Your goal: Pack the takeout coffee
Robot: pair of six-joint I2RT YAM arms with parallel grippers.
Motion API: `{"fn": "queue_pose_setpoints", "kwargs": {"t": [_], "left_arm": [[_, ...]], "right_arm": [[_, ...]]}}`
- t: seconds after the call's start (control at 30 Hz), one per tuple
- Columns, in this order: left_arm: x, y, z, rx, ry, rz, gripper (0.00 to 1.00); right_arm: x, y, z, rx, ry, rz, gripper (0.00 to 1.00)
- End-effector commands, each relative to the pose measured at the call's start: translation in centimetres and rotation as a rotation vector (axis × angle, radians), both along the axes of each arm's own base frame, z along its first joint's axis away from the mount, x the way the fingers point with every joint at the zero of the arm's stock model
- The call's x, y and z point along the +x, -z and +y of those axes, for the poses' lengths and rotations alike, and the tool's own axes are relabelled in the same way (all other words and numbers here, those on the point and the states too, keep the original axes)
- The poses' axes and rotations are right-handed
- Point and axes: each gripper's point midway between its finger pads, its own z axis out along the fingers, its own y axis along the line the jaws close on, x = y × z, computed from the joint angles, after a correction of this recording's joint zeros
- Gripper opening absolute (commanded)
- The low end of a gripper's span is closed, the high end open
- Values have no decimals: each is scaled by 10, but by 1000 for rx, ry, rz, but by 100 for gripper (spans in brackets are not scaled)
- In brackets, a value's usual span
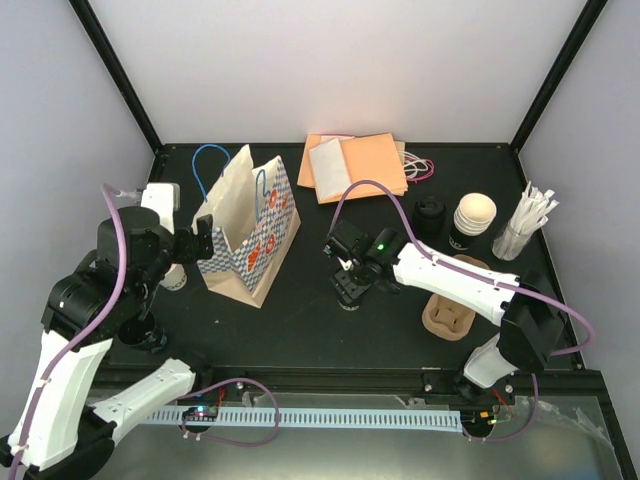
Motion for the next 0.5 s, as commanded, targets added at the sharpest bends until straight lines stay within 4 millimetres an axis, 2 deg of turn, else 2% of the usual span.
{"fn": "queue_pose_setpoints", "kwargs": {"t": [0.0, 0.3, 0.47], "left_arm": [[-2, 4, 6, 32, -16, 14, 99], [3, 11, -9, 41, 61, 42, 99], [4, 9, -14, 40, 91, 33, 99]], "right_arm": [[4, -14, 0, 5, 13, -39, 71], [10, -35, 0, 23, 24, -90, 70], [14, -44, -1, 40, 30, -114, 70]]}}
